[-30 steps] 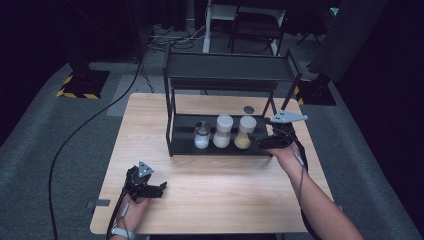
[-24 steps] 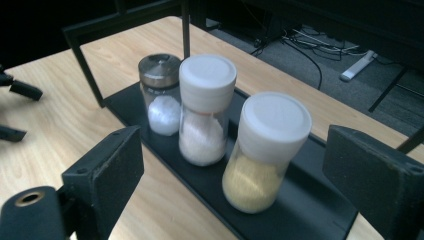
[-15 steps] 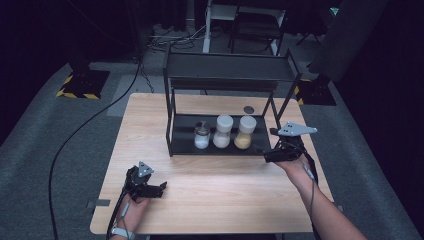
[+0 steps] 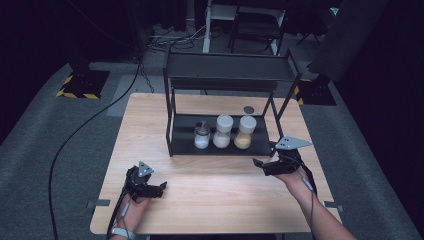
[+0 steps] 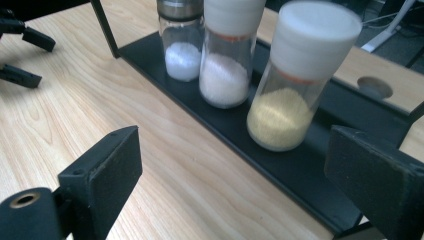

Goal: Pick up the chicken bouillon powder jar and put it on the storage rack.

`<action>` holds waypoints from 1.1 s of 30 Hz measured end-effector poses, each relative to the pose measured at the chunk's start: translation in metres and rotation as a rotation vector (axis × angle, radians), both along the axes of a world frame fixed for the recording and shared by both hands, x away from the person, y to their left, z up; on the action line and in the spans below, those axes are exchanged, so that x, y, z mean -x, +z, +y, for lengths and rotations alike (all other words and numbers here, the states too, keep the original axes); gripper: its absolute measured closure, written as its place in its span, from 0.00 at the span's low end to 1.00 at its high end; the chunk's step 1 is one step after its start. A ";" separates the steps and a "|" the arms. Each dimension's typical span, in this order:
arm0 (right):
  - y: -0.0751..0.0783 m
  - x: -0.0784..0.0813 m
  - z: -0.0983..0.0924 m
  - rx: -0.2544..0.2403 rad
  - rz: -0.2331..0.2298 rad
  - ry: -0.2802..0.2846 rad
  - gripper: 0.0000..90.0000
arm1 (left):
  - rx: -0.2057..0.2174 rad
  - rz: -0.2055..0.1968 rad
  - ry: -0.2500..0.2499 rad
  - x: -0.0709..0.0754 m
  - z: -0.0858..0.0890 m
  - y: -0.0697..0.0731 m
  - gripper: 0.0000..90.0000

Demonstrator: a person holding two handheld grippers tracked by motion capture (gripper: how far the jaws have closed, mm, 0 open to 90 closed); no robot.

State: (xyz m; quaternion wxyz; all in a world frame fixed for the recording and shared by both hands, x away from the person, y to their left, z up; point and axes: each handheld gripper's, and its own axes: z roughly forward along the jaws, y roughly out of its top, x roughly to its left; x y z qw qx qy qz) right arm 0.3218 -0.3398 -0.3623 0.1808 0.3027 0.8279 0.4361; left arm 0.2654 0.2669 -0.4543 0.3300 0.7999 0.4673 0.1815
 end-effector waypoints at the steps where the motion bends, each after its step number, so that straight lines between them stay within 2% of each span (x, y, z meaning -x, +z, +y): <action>1: -0.003 0.000 0.000 -0.002 0.005 -0.001 0.09 | 0.000 0.000 0.000 0.000 0.000 0.000 0.05; 16: -0.045 0.004 -0.007 -0.002 0.055 -0.001 0.09 | 0.000 0.000 0.001 0.000 0.000 0.000 0.05; 22: -0.059 0.006 -0.008 0.009 0.069 0.000 0.09 | -0.001 0.000 0.001 0.000 0.000 0.000 0.05; 23: -0.065 0.008 -0.008 0.015 0.078 -0.004 0.09 | -0.001 0.000 0.001 0.000 0.000 0.000 0.05; 33: -0.081 0.012 -0.010 0.047 0.096 -0.012 0.09 | -0.001 0.000 0.002 0.000 0.000 0.000 0.05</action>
